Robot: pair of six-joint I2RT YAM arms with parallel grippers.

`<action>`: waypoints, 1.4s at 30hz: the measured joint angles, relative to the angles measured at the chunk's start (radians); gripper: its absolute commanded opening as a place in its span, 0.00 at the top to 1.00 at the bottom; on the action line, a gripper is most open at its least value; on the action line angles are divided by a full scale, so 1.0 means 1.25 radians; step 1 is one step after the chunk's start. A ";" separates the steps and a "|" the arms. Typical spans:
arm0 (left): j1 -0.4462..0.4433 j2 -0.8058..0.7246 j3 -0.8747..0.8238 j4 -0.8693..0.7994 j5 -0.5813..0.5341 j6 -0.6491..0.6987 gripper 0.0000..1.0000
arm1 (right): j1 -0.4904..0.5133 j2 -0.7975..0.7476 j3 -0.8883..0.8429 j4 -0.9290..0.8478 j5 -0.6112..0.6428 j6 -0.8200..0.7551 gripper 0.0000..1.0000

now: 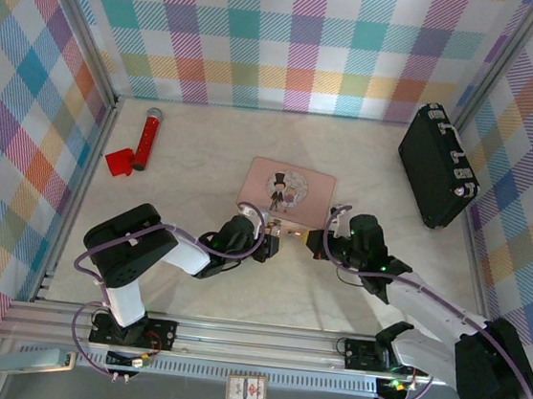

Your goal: Unlock a padlock with a key

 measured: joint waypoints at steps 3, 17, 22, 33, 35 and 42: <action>-0.001 0.000 0.001 0.001 0.002 0.000 0.74 | 0.000 -0.009 0.000 -0.001 0.000 0.006 1.00; -0.018 -0.004 0.000 0.012 -0.005 -0.012 0.89 | 0.000 -0.018 -0.001 -0.010 0.017 0.021 1.00; -0.019 -0.013 -0.005 0.010 -0.010 -0.028 0.91 | 0.000 -0.018 -0.007 -0.011 0.023 0.034 1.00; -0.023 -0.072 -0.007 -0.064 -0.019 -0.116 0.98 | 0.000 -0.023 -0.029 -0.016 0.048 0.104 1.00; -0.023 -0.088 -0.007 -0.090 -0.026 -0.137 0.98 | 0.000 -0.023 -0.033 -0.015 0.051 0.118 1.00; -0.023 -0.135 -0.007 -0.170 -0.052 -0.186 0.99 | 0.000 -0.018 -0.045 0.014 0.045 0.162 1.00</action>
